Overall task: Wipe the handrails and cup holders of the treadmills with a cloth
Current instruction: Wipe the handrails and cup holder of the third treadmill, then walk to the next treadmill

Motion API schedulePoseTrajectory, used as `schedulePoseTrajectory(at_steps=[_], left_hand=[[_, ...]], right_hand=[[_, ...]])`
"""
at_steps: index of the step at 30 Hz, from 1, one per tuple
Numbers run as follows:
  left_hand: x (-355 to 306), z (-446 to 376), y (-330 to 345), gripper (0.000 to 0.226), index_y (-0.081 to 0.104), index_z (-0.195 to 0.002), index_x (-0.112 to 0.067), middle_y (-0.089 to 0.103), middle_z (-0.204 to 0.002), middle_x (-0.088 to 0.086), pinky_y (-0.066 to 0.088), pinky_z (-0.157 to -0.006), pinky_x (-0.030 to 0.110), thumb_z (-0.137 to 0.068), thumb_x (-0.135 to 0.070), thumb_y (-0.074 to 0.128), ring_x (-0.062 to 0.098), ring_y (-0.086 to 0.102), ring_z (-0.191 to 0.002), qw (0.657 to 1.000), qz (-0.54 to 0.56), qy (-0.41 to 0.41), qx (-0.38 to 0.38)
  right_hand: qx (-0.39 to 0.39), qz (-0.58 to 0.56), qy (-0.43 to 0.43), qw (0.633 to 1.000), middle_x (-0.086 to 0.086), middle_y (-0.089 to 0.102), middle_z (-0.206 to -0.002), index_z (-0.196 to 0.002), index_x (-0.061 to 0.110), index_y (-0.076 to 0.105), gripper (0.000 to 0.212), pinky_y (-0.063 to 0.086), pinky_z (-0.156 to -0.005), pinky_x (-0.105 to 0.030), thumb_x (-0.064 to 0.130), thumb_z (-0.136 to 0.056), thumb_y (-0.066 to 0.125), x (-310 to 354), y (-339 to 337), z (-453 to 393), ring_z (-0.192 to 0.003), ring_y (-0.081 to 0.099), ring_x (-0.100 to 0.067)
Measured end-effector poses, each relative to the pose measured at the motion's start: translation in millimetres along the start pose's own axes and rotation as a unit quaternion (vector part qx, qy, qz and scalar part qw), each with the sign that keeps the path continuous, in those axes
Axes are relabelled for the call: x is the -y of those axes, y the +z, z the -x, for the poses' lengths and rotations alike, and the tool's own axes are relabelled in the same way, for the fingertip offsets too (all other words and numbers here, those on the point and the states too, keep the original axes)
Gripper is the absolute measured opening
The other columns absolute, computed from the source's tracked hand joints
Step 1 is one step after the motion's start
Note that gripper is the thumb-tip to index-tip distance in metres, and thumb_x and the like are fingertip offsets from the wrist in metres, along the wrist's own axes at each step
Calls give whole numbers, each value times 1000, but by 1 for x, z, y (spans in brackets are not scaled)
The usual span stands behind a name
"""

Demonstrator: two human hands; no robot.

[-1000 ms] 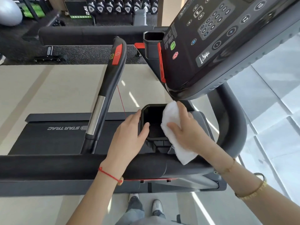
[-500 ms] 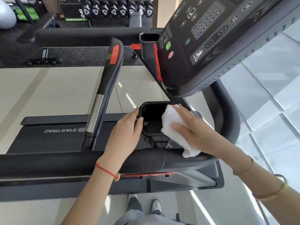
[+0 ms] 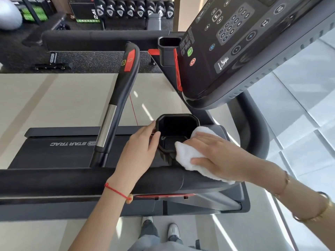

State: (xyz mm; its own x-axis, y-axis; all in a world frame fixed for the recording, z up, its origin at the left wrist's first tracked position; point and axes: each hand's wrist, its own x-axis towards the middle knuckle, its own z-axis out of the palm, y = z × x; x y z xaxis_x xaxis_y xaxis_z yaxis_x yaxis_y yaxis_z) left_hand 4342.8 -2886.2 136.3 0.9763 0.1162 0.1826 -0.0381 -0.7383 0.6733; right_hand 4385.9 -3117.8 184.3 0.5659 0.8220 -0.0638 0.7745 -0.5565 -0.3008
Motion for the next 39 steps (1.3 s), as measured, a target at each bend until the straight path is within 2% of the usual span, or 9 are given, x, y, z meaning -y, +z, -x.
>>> schedulePoseTrajectory(at_steps=[5,10,15,20,23,27,30,33,39], left_hand=[[-1,1,2,50,40,-147,-28,60,-127,-6,40,-88,20,-99,-39,47,11,55,-116,1000,-10,-6,6],[-3,1,0,52,40,-148,-24,59,-132,0,48,-97,32,-100,-39,46,17,56,-120,999,-26,-23,18],[-10,18,-9,46,47,-143,-27,61,-126,-7,51,-91,33,-99,-37,45,10,60,-106,999,-33,-17,0],[-9,54,-25,44,51,-141,-22,63,-122,-8,43,-91,18,-98,-32,49,4,58,-107,997,-53,-39,-36],[-7,77,-38,41,55,-137,-16,64,-124,-2,46,-102,30,-97,-25,54,11,58,-114,994,-63,-52,-67],[4,112,-61,37,60,-131,-10,65,-123,4,43,-107,45,-96,-20,56,20,58,-118,981,-100,-93,-136],[16,141,-81,37,60,-130,-11,63,-124,2,44,-106,42,-96,-22,54,17,54,-121,969,-107,-124,-185],[30,168,-99,35,61,-130,-12,63,-124,0,45,-104,42,-96,-20,55,14,54,-120,956,-111,-148,-228],[65,219,-145,34,61,-129,-15,63,-126,-3,44,-104,41,-96,-20,58,14,54,-120,927,-107,-218,-285]], right_hand=[[-1,26,-13,1000,0,59,-106,-125,14,51,37,13,-98,-6,40,-100,42,-2,3,-15,-108,46,-17],[0,-21,23,1000,0,59,-85,-111,10,51,35,37,-88,-35,42,-100,40,16,15,-31,-87,53,-24],[-39,-89,-36,995,-1,63,-104,-128,8,51,34,36,-97,-33,29,-102,43,16,14,-7,-99,53,-21],[-23,-90,-120,988,-6,44,-148,-147,10,37,50,20,-118,-26,28,-101,45,26,15,2,-139,35,-18],[-18,-50,-142,988,-6,43,-149,-145,9,40,49,15,-121,-29,30,-101,45,45,22,-15,-142,33,-20],[-31,-25,-145,989,-2,56,-133,-141,15,45,42,19,-111,-19,31,-102,42,66,30,-39,-123,48,-19],[-20,-23,-137,990,0,59,-126,-140,16,42,43,40,-98,-29,37,-103,34,84,34,-53,-110,56,-21],[-25,-2,-165,986,0,57,-126,-141,16,40,43,44,-88,-34,36,-104,36,111,42,-78,-104,58,-22],[-57,70,-205,975,0,52,-136,-142,16,41,45,41,-94,-38,37,-102,40,197,67,-145,-111,51,-27]])
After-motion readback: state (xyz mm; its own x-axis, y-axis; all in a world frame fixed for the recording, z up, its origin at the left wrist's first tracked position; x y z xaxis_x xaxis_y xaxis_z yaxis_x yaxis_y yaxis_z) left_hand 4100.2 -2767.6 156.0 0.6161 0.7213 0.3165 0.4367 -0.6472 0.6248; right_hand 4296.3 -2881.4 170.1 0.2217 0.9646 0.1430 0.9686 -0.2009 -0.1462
